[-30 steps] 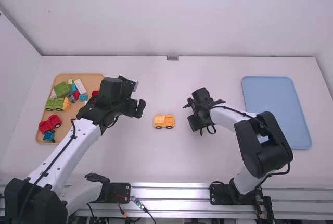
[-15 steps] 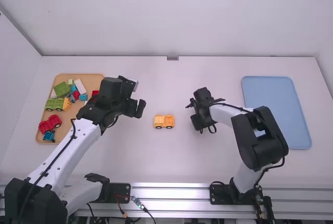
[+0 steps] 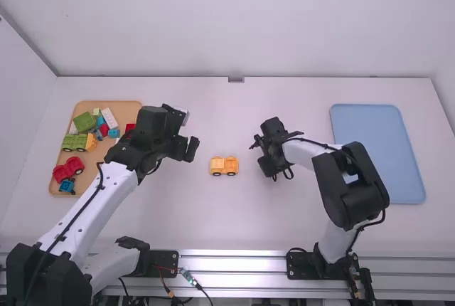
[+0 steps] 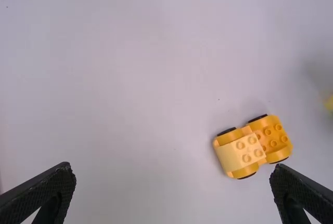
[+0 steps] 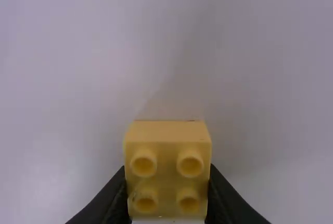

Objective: Assemble lego blocks to make yellow taxi

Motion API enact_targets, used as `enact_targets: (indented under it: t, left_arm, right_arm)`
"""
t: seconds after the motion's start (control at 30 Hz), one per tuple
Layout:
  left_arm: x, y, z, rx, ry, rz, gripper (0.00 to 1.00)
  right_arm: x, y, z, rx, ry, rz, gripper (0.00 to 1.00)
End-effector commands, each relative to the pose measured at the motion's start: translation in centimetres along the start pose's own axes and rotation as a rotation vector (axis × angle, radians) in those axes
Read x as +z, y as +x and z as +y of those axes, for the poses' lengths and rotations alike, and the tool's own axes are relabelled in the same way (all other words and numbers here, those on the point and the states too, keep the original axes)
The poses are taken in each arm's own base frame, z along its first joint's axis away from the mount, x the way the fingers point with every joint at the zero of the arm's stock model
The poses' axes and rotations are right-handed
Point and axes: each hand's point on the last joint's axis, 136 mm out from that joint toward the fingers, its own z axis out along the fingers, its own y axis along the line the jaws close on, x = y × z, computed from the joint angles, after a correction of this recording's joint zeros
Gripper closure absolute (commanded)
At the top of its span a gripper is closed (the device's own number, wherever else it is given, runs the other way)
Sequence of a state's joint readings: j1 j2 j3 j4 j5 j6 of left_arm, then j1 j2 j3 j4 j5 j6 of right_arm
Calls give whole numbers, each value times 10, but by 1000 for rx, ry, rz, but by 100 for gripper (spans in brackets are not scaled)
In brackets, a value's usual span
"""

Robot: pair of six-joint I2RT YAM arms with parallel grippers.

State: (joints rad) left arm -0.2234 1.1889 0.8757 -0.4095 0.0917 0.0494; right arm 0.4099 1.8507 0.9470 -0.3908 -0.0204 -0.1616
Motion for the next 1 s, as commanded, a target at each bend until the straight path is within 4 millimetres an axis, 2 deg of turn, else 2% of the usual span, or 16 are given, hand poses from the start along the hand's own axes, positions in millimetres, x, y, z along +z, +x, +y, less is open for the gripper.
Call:
enact_targets:
  t: [0.0, 0.13, 0.2, 0.33, 0.53, 0.67, 0.87, 0.9, 0.97]
  left_arm:
    - [-4, 0, -2, 15, 0, -8, 1]
    - [-4, 0, -2, 16, 0, -8, 1]
    - [-4, 0, -2, 16, -1, -8, 1]
    - [-4, 0, -1, 15, -3, -8, 1]
    - [-4, 0, -2, 16, 1, -7, 1]
    - [-4, 2, -2, 14, 0, -3, 1]
    - [-4, 6, -2, 13, 1, 15, 1]
    - [-4, 7, -2, 11, 2, 18, 1]
    - [-4, 9, -2, 9, 3, 27, 1]
  right_arm:
    - [9, -1, 1, -149, -5, 1, 84]
    - [7, -11, 11, -354, -55, -49, 84]
    - [6, -11, 18, -493, -113, -75, 83]
    - [4, -6, 29, -657, -198, -104, 82]
    - [3, 5, 30, -862, -224, -99, 71]
    - [3, 5, 22, -930, -185, -76, 66]
    - [0, -5, 11, -939, -115, -56, 66]
    - [-1, -7, 10, -942, -107, -57, 64]
    - [-2, -12, 6, -939, -91, -61, 52]
